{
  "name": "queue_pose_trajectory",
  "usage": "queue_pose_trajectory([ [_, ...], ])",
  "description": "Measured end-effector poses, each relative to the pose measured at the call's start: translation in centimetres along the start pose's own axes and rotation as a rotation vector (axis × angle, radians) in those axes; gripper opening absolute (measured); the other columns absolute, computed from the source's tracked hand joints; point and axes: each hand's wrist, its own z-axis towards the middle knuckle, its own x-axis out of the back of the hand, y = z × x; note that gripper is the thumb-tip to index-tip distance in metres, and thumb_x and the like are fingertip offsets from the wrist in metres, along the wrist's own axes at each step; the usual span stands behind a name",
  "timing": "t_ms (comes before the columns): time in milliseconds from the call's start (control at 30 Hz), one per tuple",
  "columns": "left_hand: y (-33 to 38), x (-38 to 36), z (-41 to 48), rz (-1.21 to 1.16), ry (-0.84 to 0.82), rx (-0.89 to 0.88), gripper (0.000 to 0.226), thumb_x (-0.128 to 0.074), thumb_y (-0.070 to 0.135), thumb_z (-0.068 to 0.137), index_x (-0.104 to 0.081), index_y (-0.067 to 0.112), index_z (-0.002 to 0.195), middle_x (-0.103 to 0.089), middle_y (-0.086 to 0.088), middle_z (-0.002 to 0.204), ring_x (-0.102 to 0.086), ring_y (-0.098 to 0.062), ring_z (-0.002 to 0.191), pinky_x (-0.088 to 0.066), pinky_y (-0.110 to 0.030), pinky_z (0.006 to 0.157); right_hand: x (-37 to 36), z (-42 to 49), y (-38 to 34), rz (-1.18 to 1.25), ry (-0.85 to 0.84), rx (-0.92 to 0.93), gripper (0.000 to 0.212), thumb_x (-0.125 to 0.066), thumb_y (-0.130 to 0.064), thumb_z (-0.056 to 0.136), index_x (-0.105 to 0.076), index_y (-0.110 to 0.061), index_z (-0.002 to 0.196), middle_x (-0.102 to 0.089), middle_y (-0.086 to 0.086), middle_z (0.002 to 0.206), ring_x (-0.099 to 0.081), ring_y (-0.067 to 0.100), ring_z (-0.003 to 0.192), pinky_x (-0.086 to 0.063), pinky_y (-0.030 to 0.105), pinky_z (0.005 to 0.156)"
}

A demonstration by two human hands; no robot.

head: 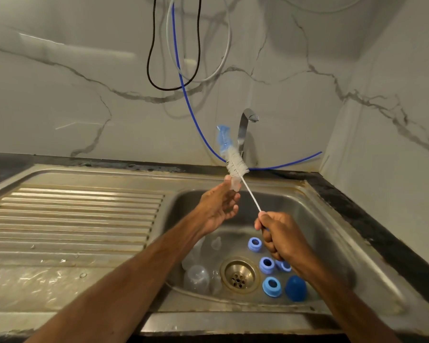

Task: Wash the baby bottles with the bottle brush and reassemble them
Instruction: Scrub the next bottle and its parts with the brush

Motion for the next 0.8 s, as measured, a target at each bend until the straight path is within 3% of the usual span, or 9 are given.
queue_pose_trajectory([
  [67,0.0,0.0,-0.1,-0.049,-0.003,0.02,0.042,-0.07,0.039,0.094,-0.069,0.008,0.123,-0.075,-0.015,0.114,-0.073,-0.021,0.096,-0.058,-0.038,0.088,-0.1,-0.1,0.3,-0.041,0.002,0.031,0.039,-0.043,-0.021,0.107,-0.059,-0.005,0.075,-0.035,0.003,0.049,-0.027,0.008,0.035,-0.023,0.02,0.035],
  [200,0.3,0.5,0.1,-0.133,0.091,-0.005,0.037,-0.074,0.024,0.092,-0.069,-0.001,0.119,-0.075,-0.017,0.106,-0.072,-0.014,0.075,-0.061,-0.022,0.068,-0.1,-0.2,1.3,-0.215,0.032,0.129,0.041,-0.046,-0.018,0.105,-0.061,-0.008,0.068,-0.044,-0.002,0.045,-0.037,0.007,0.037,-0.032,0.02,0.041],
  [267,0.5,1.1,0.4,-0.141,0.134,-0.031,0.034,-0.076,0.018,0.09,-0.07,-0.004,0.115,-0.075,-0.019,0.109,-0.072,-0.014,0.077,-0.06,-0.019,0.066,-0.2,-0.2,1.5,-0.252,0.034,0.149,0.041,-0.047,-0.018,0.105,-0.064,-0.008,0.068,-0.045,-0.005,0.044,-0.039,0.005,0.038,-0.034,0.019,0.043],
  [367,0.7,1.3,0.7,-0.153,0.117,-0.02,0.025,-0.071,0.009,0.093,-0.069,-0.005,0.115,-0.074,-0.021,0.114,-0.075,-0.019,0.09,-0.063,-0.023,0.073,-0.2,-0.1,1.5,-0.278,0.059,0.167,0.042,-0.047,-0.017,0.105,-0.065,-0.007,0.068,-0.046,-0.007,0.042,-0.04,0.001,0.037,-0.034,0.015,0.043],
  [467,0.8,0.8,0.3,-0.145,0.042,0.005,0.025,-0.066,0.003,0.095,-0.068,-0.004,0.118,-0.073,-0.021,0.117,-0.073,-0.023,0.101,-0.062,-0.027,0.084,0.2,0.1,1.2,-0.221,0.049,0.142,0.04,-0.044,-0.018,0.105,-0.063,-0.008,0.071,-0.044,-0.001,0.045,-0.037,0.005,0.037,-0.032,0.019,0.041],
  [700,1.2,2.1,1.0,-0.093,0.116,-0.094,0.029,-0.071,0.008,0.092,-0.068,0.0,0.12,-0.075,-0.018,0.113,-0.073,-0.028,0.107,-0.062,-0.032,0.086,-0.2,-0.4,1.3,-0.146,-0.03,0.039,0.041,-0.046,-0.02,0.105,-0.06,-0.011,0.067,-0.038,0.002,0.048,-0.03,0.008,0.036,-0.025,0.02,0.037],
  [800,0.9,1.1,0.1,-0.066,0.022,-0.101,0.024,-0.068,0.004,0.094,-0.069,-0.002,0.117,-0.075,-0.02,0.112,-0.074,-0.028,0.105,-0.062,-0.031,0.086,-0.1,0.0,0.8,-0.132,0.01,0.055,0.039,-0.045,-0.018,0.105,-0.06,-0.009,0.07,-0.039,0.002,0.049,-0.031,0.006,0.035,-0.027,0.018,0.036],
])
